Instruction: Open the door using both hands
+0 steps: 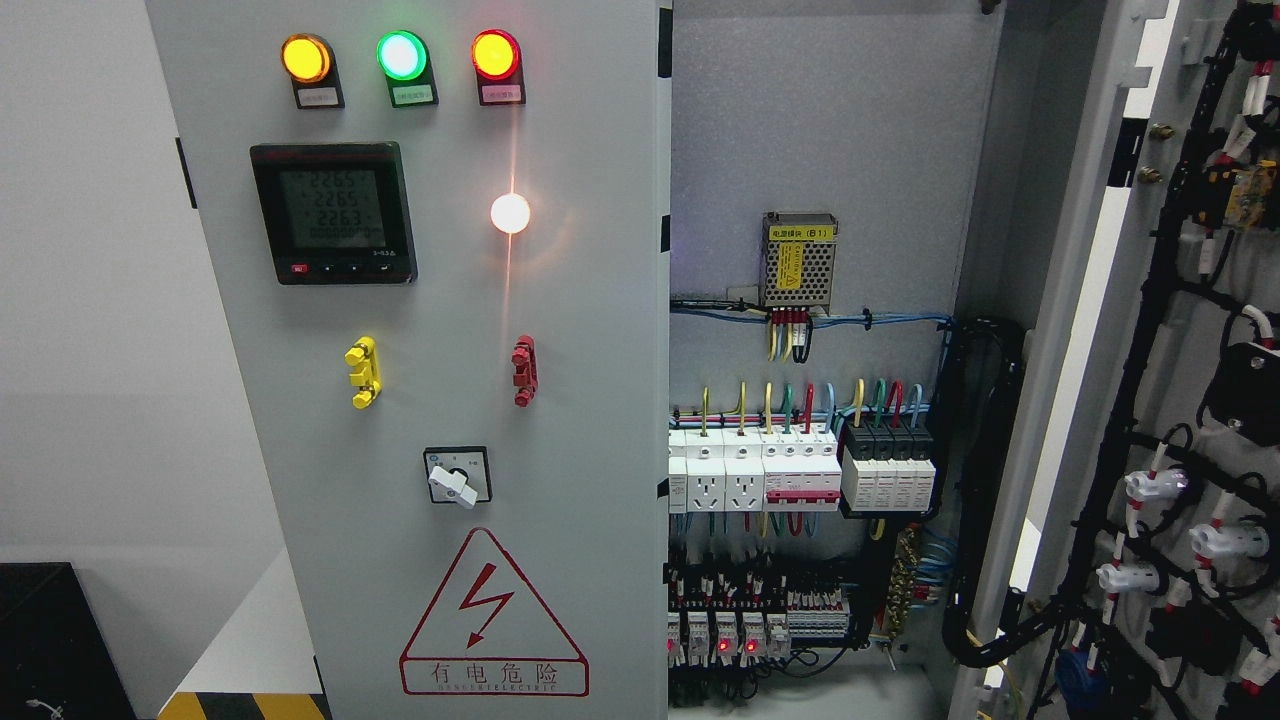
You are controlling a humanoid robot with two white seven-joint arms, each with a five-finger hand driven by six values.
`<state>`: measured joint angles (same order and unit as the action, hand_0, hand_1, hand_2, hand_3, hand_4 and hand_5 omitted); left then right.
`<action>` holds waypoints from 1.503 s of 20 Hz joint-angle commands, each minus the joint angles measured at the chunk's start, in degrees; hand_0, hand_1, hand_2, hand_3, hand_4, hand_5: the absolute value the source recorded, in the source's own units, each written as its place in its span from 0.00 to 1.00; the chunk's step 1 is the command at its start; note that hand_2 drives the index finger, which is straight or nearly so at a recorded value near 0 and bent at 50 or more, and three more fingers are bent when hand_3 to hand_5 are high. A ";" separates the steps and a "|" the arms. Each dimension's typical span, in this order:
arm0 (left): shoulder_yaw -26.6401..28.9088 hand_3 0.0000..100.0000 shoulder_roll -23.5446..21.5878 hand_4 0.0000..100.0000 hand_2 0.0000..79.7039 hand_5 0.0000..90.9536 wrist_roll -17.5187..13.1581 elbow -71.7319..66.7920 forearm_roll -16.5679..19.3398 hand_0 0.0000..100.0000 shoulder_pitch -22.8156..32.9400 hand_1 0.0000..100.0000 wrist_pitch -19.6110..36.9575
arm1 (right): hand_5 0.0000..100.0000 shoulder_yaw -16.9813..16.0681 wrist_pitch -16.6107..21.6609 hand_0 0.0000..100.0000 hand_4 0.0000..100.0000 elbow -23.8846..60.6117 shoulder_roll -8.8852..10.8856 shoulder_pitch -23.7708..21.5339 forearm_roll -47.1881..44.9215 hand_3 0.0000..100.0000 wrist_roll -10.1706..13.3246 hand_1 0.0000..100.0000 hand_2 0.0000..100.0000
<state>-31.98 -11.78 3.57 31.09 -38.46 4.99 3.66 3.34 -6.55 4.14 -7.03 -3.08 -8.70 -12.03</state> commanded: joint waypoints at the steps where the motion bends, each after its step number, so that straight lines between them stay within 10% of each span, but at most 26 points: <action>1: 14.39 0.00 10.10 0.00 0.00 0.00 -2.85 -26.05 13.30 0.00 0.02 0.00 0.03 | 0.00 0.00 0.04 0.19 0.00 -0.01 0.00 0.00 0.00 0.00 -0.01 0.00 0.00; 9: 33.21 0.00 11.42 0.00 0.00 0.00 -4.54 -31.96 37.04 0.00 -2.18 0.00 0.03 | 0.00 0.00 -0.04 0.19 0.00 -0.01 0.00 0.00 0.00 0.00 -0.01 0.00 0.00; 19: 33.21 0.00 14.76 0.00 0.00 0.00 -3.22 -36.71 37.58 0.00 -2.62 0.00 -0.41 | 0.00 0.00 0.04 0.19 0.00 0.08 0.00 0.00 0.00 0.00 -0.01 0.00 0.00; 30: 33.39 0.00 16.96 0.00 0.00 0.00 6.27 -36.10 36.61 0.00 -2.18 0.00 2.65 | 0.00 -0.09 0.04 0.19 0.00 0.08 0.00 0.00 -0.09 0.00 -0.01 0.00 0.00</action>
<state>-2.65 2.33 7.75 -2.17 -0.31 2.63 4.12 3.34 -6.55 4.20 -7.03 -3.08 -8.77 -12.03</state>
